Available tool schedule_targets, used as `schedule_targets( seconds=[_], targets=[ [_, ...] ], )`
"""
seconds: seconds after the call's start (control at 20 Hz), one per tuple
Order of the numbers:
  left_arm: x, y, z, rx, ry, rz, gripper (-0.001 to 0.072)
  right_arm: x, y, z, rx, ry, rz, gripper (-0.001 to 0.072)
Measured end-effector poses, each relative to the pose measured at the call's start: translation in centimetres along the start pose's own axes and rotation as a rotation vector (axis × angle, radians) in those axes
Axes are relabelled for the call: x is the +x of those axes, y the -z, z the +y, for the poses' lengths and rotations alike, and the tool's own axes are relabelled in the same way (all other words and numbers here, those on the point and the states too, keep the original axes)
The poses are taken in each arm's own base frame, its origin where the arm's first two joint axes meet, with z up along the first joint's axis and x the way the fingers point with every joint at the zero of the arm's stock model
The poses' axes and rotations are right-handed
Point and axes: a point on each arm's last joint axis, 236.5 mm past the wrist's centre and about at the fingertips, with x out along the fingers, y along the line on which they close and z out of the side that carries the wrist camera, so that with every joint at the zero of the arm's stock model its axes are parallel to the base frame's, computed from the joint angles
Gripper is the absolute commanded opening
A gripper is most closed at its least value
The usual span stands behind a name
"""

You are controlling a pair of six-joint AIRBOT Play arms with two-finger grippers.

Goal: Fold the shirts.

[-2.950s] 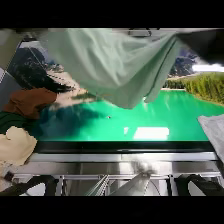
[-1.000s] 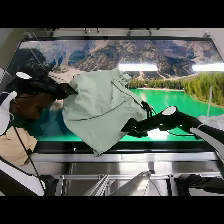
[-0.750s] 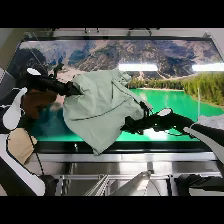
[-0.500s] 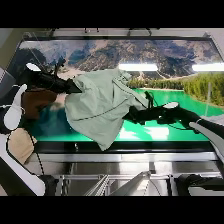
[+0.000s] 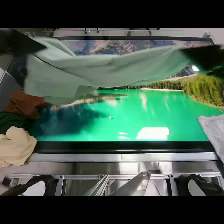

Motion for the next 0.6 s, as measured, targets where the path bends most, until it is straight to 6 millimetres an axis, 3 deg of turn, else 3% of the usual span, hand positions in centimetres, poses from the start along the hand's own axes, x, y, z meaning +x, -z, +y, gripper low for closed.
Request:
schedule_targets(
  seconds=[0.15, 0.2, 0.3, 0.45, 0.6],
  targets=[
    [-6.2, -3.0, -6.5, 0.205, -0.209, -0.176, 0.0027, -3.8, -3.0, 6.4, -0.215, 0.033, -0.148, 0.0020],
    [-7.8, -3.4, -7.7, 0.249, -0.273, -0.217, 0.0027, -4.5, -3.4, 7.6, -0.262, 0.045, -0.175, 0.0020],
    [-9.8, -3.9, -9.0, 0.297, -0.362, -0.270, 0.0028, -5.1, -3.4, 8.4, -0.305, 0.070, -0.188, 0.0020],
    [-9.3, -4.0, -7.4, 0.301, -0.370, -0.250, 0.0028, -3.8, -2.5, 6.6, -0.279, 0.077, -0.128, 0.0020],
    [-4.6, -3.1, -2.7, 0.231, -0.264, -0.138, 0.0029, -0.6, 0.2, 1.7, -0.184, 0.094, 0.009, 0.0020]
  ],
)
